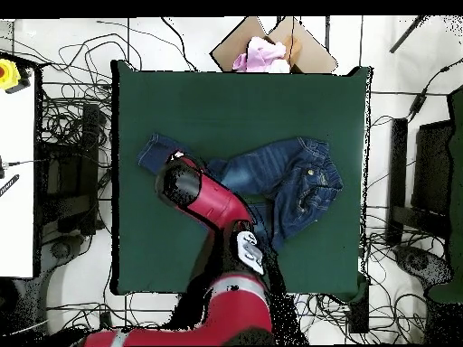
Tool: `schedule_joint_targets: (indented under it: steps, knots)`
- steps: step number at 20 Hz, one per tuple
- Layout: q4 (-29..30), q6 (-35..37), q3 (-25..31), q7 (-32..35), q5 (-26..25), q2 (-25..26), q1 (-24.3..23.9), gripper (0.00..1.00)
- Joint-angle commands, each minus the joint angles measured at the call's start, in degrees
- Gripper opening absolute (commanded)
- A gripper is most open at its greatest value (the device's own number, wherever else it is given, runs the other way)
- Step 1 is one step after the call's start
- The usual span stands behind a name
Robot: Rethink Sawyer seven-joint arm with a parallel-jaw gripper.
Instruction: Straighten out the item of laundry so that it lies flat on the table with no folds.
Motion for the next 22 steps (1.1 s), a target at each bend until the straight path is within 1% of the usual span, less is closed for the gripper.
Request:
schedule_joint_targets:
  steps: [1, 2, 5, 6, 7, 9, 13, 14, 18, 21, 22]
  knots:
    - [9.88, 13.11, 10.07, 6.74, -0.14, -12.45, -4.25, 1.0]
    - [10.69, 12.95, 11.5, 6.25, 0.5, -13.08, -5.17, 1.0]
    - [8.79, 17.07, 6.74, 8.05, -1.82, -13.72, -2.17, 1.0]
    - [9.18, 16.46, 6.3, 7.38, -2.58, -13.21, -2.25, 1.0]
    - [10.25, 14.69, 6.73, 6.24, -3.0, -12.4, -2.94, 1.0]
    - [12.4, 11.05, 5.81, 5.3, -4.92, -10.66, -2.89, 1.0]
    - [13.58, 6.16, -2.36, 7.36, -10.81, -6.21, 2.03, 1.0]
    - [14.33, 3.9, -3.24, 7.66, -12.24, -5.12, 2.18, 1.0]
    - [17.07, -3.28, -5.44, 7.77, -17.88, -1.87, 1.41, 1.0]
    - [18.91, -5.22, -5.75, 6.79, -21.56, -0.94, -0.74, 1.0]
    - [19.14, -5.77, -6.59, 6.82, -22.75, -0.69, -0.68, 1.0]
